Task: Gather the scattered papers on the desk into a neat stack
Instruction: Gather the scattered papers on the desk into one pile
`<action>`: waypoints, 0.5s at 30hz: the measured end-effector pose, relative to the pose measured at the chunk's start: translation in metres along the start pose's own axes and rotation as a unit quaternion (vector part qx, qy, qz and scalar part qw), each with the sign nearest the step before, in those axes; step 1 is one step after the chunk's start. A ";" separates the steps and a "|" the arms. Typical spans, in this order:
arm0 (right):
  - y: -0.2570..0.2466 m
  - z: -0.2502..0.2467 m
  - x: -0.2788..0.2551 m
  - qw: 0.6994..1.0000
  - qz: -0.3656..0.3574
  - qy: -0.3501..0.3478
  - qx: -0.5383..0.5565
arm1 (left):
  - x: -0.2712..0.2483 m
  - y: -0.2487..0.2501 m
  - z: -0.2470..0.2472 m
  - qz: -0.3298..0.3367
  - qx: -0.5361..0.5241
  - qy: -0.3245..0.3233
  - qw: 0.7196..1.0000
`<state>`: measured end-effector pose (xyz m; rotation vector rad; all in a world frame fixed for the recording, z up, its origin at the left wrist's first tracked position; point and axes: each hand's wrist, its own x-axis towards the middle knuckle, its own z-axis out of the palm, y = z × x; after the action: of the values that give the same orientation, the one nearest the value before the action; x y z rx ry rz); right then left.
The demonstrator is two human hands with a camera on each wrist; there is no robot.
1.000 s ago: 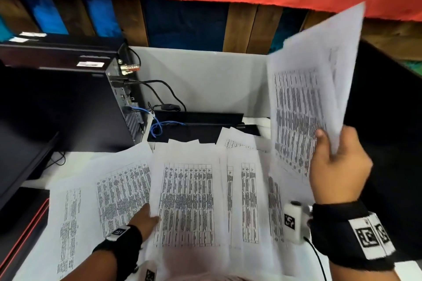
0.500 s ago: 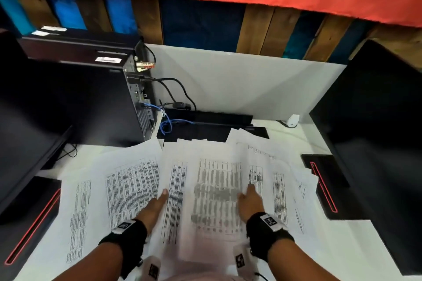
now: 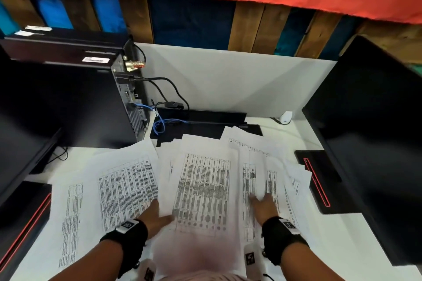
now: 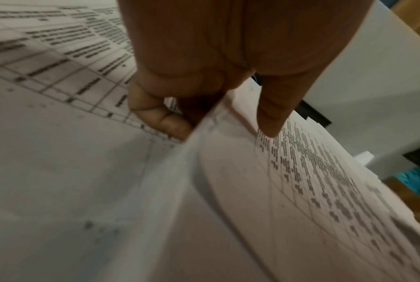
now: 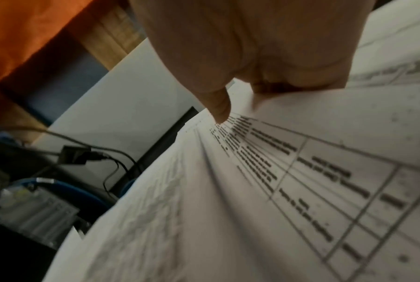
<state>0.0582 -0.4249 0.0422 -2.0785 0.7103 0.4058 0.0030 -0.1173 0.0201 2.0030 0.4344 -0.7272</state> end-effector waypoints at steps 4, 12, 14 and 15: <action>-0.003 0.011 -0.018 0.995 -0.031 -0.073 0.056 | 0.014 0.006 0.017 -0.045 0.092 -0.021 0.995; 0.014 0.011 -0.007 0.997 -0.046 -0.061 0.026 | 0.016 0.038 0.034 -0.008 0.145 0.020 0.989; 0.017 0.004 -0.002 0.998 -0.030 -0.059 0.016 | 0.012 0.031 0.019 0.003 0.061 0.101 0.993; 0.019 0.004 0.001 0.998 -0.027 -0.063 0.006 | 0.007 0.023 0.006 -0.008 0.031 0.144 0.989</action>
<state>0.0474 -0.4302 0.0271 -2.0362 0.5794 0.4965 0.0196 -0.1342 0.0278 2.1749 0.6035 -0.4670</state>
